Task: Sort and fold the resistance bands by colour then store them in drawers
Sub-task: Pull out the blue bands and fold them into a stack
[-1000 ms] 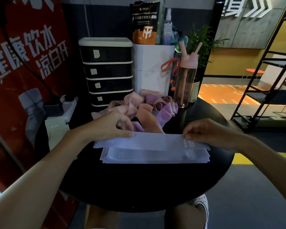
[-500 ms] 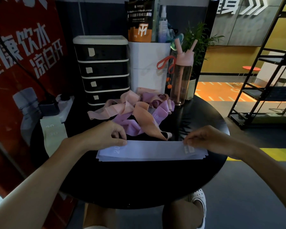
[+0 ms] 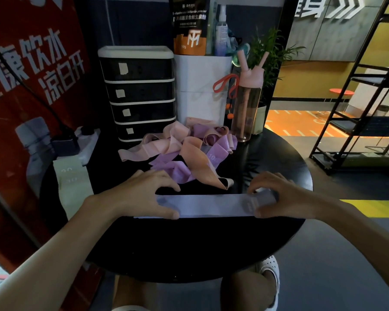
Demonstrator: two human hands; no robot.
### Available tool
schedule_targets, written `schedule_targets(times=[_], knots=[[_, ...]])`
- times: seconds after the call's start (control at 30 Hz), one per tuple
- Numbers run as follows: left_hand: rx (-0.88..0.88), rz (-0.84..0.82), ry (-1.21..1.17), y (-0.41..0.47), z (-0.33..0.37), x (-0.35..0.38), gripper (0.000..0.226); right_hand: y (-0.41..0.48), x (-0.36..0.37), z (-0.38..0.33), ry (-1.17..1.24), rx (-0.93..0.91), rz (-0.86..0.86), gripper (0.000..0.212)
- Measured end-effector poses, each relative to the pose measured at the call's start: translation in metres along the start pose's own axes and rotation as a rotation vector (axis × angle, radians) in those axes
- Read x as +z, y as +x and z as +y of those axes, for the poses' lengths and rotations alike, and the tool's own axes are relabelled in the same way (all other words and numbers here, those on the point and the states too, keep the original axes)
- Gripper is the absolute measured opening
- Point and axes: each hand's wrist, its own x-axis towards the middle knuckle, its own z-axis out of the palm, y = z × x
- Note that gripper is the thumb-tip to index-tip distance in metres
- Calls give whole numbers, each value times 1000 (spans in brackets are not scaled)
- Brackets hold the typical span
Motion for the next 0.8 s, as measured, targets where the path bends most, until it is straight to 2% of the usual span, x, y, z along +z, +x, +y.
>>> schedule_targets(times=[0.07,0.2,0.27,0.33,0.5,0.7,0.77,0.8], knots=[[-10,-11,-12,1,-1,7,71,-1,3,-2,-23,-10,-33,49],[17,5,-147,4,-3,10,58,3,7,-1,124,-21,9,40],[7,11,-162,4,-3,10,60,3,7,0,168,-10,17,37],[-5,13,-152,3,-2,11,63,2,8,0,152,-4,15,37],[-2,18,-122,4,1,11,47,1,8,-3,155,15,51,33],[-29,-52,-58,6,4,4,48,0,7,-7,171,23,34,33],[-4,6,-36,11,11,1,46,5,2,-12,193,10,87,28],[22,86,-58,16,16,1,42,9,-1,-14,226,13,126,25]])
